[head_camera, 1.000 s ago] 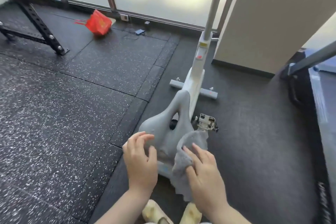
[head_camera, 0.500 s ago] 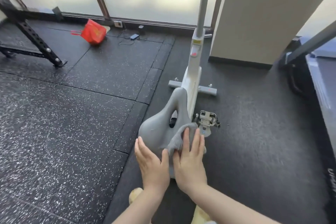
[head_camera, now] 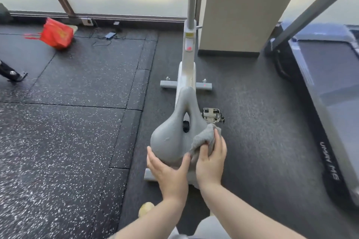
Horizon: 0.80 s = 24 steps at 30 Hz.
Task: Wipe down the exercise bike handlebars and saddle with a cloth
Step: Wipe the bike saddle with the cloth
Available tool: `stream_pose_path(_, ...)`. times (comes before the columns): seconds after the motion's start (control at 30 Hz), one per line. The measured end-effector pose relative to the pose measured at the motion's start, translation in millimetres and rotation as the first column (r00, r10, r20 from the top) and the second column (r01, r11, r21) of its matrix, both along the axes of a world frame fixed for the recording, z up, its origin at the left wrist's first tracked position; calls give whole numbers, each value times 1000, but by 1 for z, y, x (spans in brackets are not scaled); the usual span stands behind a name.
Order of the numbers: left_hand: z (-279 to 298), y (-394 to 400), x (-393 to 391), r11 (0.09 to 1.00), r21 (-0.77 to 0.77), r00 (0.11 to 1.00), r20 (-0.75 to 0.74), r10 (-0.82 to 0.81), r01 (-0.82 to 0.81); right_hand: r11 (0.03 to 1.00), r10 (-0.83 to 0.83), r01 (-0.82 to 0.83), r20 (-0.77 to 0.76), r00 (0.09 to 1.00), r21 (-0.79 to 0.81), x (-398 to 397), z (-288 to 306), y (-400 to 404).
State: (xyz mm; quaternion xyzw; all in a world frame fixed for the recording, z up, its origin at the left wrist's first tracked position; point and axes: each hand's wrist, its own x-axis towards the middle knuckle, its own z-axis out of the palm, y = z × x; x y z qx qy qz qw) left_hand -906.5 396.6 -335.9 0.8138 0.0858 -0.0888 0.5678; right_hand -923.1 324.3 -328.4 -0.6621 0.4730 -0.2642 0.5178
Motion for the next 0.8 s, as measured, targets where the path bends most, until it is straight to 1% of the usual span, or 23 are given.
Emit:
stream_pose_path(0.03,0,1,-1,1000,-30,1000,-16,0,0,999,-31,31,3,1000,20,0,0,5)
stream_pose_path(0.13,3,-3,-1,999,-48,999,-42,1,-3,995,-85,92,-129,988,45,8,1,-3)
stream_pose_path(0.2,7,-5,1,1000,-28,999,-53,-5,3,995,-38,60,-234,971,85,15,0,-22)
stream_pose_path(0.27,9,-4,2,1000,-17,999,-54,-5,4,997,49,-32,-266,963,69,13,1,-33)
stream_pose_path(0.33,7,-2,2,1000,0,999,-37,-10,10,989,129,-143,-273,953,-31,1,4,-22)
stream_pose_path(0.37,8,-1,2,1000,9,999,-28,-15,16,970,187,-225,-308,933,-94,-8,6,-12)
stream_pose_path(0.4,9,-1,2,999,26,999,-18,-27,27,934,254,-327,-377,891,-143,-16,8,-4)
stream_pose_path(0.43,11,-1,2,998,48,999,-7,-42,43,883,314,-435,-466,828,-178,-21,10,-6)
stream_pose_path(0.5,12,-1,2,992,103,997,12,-73,72,799,391,-575,-574,719,-175,-14,12,-29)
stream_pose_path(0.53,12,0,2,988,132,996,22,-88,84,792,416,-594,-589,693,-139,-8,14,-41)
stream_pose_path(0.6,12,2,1,983,160,994,41,-100,92,837,419,-543,-554,719,-72,2,8,-54)
stream_pose_path(0.63,12,2,0,983,163,995,45,-94,86,831,401,-548,-578,711,-98,2,4,-50)
stream_pose_path(0.67,13,3,0,984,160,995,41,-86,78,802,384,-584,-639,666,-127,-2,0,-37)
stream_pose_path(0.7,14,3,0,986,146,997,29,-78,73,748,381,-648,-706,597,-145,-7,-7,-24)
stream_pose_path(0.73,14,3,2,990,122,997,10,-75,73,691,365,-702,-753,547,-176,-12,-10,-16)
stream_pose_path(0.77,13,4,3,993,92,997,-15,-77,78,655,343,-721,-761,551,-227,-16,-8,-17)
stream_pose_path(0.8,12,4,5,995,64,996,-38,-79,81,650,335,-706,-728,598,-281,-16,-2,-24)
